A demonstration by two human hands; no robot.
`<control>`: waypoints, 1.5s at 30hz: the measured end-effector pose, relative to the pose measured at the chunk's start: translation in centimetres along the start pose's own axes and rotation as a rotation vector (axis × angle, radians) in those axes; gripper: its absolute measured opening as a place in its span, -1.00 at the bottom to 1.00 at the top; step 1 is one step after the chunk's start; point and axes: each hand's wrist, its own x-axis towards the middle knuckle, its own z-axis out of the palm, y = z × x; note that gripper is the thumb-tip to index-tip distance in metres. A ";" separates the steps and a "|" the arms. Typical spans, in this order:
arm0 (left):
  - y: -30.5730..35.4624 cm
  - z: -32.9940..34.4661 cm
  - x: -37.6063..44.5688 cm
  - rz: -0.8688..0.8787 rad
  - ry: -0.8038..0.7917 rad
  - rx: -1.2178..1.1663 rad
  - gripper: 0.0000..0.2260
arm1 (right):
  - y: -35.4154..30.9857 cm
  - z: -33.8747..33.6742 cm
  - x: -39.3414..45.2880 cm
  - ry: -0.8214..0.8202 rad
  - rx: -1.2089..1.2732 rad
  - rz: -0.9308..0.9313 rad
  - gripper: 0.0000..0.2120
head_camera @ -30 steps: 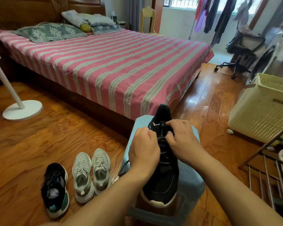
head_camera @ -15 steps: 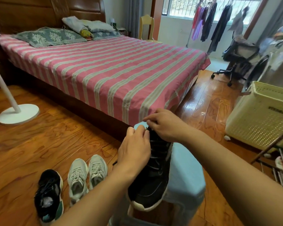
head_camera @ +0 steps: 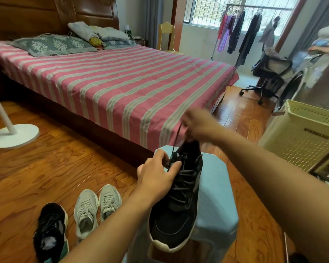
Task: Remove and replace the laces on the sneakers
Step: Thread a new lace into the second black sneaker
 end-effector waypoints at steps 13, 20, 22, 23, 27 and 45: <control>0.3 0.0 -0.3 -0.177 -0.028 -0.360 -0.68 | 2.5 3.3 -0.8 -0.302 -0.330 -0.462 -0.62; 0.5 0.1 -0.4 -0.213 -0.001 -0.440 -0.64 | 1.6 0.2 0.8 0.092 -0.298 -0.365 -0.87; 0.7 0.2 -0.4 -0.215 -0.012 -0.458 -0.61 | 1.7 -1.3 1.2 0.380 -0.297 -0.310 -0.87; 0.8 0.3 -0.4 -0.202 -0.020 -0.452 -0.62 | 1.9 -1.5 1.3 0.444 -0.275 -0.270 -0.87; 0.9 0.7 -0.7 -0.126 -0.045 -0.363 -0.68 | 3.1 0.5 0.7 0.141 0.031 -0.063 -0.50; 1.8 -1.0 2.3 -0.036 -0.176 -0.552 -0.83 | 8.5 3.5 -5.8 0.108 0.193 0.122 -0.85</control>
